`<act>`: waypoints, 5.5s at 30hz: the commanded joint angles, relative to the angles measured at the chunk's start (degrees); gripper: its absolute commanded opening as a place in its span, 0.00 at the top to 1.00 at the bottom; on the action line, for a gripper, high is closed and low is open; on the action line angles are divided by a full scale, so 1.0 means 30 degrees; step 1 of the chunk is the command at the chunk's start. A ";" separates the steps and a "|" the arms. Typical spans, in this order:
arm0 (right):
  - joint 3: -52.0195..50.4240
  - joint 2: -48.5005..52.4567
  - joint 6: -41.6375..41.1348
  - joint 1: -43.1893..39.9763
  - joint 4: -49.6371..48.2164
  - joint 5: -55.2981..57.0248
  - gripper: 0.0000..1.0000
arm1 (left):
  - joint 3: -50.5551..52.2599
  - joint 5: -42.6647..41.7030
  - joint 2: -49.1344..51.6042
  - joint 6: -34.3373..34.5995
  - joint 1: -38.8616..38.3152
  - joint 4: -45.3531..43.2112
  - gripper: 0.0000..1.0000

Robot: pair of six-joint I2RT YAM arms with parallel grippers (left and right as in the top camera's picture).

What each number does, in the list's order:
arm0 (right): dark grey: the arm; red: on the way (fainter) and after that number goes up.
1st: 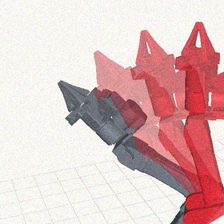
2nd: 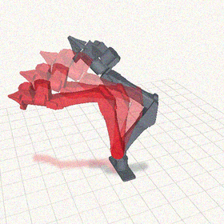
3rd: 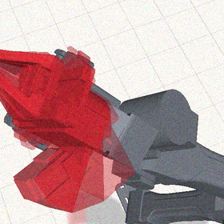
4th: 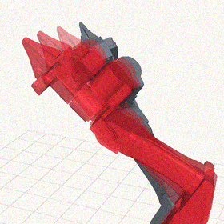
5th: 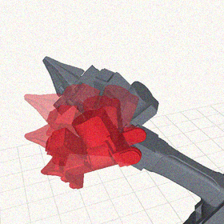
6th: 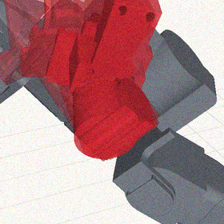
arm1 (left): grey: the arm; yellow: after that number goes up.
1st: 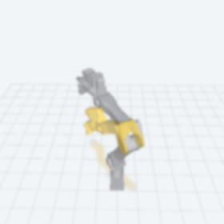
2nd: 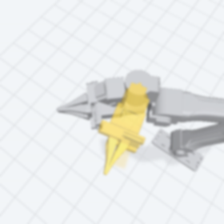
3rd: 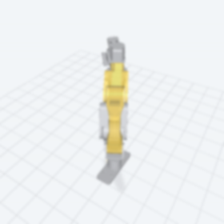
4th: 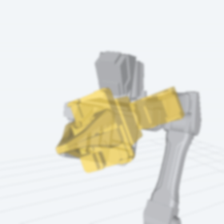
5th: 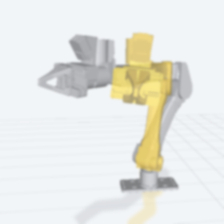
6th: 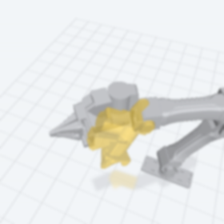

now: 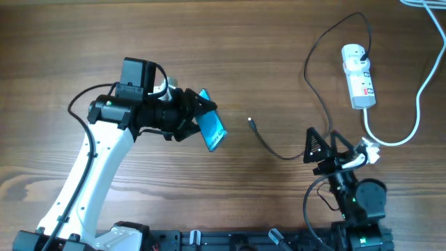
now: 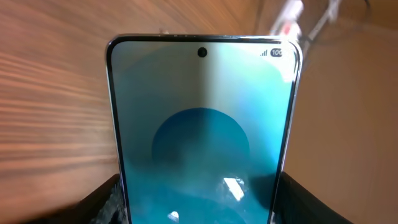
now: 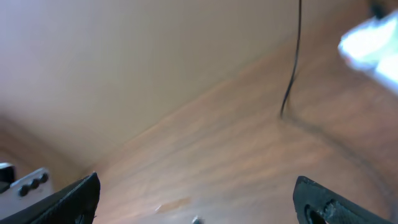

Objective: Plug charger to phone and switch on socket

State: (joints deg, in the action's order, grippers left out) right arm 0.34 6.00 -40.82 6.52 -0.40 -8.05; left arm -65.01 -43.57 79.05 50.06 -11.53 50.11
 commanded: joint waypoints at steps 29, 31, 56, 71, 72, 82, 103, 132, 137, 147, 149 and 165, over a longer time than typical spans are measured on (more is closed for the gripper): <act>0.6003 1.2925 0.3206 0.2302 -0.3133 -1.2415 0.00 | -0.0510 -0.1005 -0.0437 0.1486 0.0022 -0.1931 0.66; 0.6528 1.2925 0.3767 0.4291 -0.3133 -1.0448 0.01 | -0.0517 0.1282 -0.0437 0.2200 0.0022 -0.1938 0.64; 1.1307 2.3904 0.1967 1.2488 -1.2604 -0.1282 0.13 | -0.0510 0.2521 -0.0437 0.2973 0.0022 -0.2856 0.64; 1.2284 2.5689 0.1450 1.2874 -1.3369 -0.0284 0.49 | -0.0510 0.2696 -0.0437 0.2965 0.0007 -0.2637 0.64; 1.2284 2.5689 0.1421 1.2874 -1.3362 -0.0291 0.50 | -0.0510 0.2696 -0.0437 0.2965 0.0007 -0.2637 0.64; 1.2284 2.5689 0.0160 1.2881 -1.3238 -0.0299 0.66 | -0.0510 0.2696 -0.0437 0.2973 0.0007 -0.2637 0.64; 1.2284 2.5682 -0.0466 1.2874 -1.3136 -0.0685 0.94 | -0.0510 0.2703 -0.0437 0.2965 0.0007 -0.2623 0.53; 1.2276 2.5361 -1.9023 1.0047 -0.9005 -0.2790 0.95 | -0.0510 0.5450 -0.0437 0.0087 0.0015 -0.1982 0.00; 1.2276 2.5361 -2.4159 1.0047 -0.8998 -0.5238 0.95 | -0.0568 0.5362 -0.1268 -0.4357 0.0816 -0.2047 0.00; 1.2276 2.5361 -2.5944 1.0047 -1.1897 -0.5894 0.96 | -0.0219 0.4750 -0.4167 0.1676 0.1180 -0.0328 0.09; 1.2276 2.5361 -2.5959 1.0047 -1.2320 -0.5734 0.95 | 0.0226 0.4007 -0.4167 0.2572 0.1180 -0.0576 0.11; 1.2276 2.5361 -2.5959 1.0083 -1.5147 -0.4918 0.95 | 0.1078 0.2965 -0.2208 0.5231 0.0430 -0.4590 0.36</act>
State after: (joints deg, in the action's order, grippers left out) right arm 36.05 83.15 -118.30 36.82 -44.91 -22.44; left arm -62.78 -33.98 70.11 65.12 -9.72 38.98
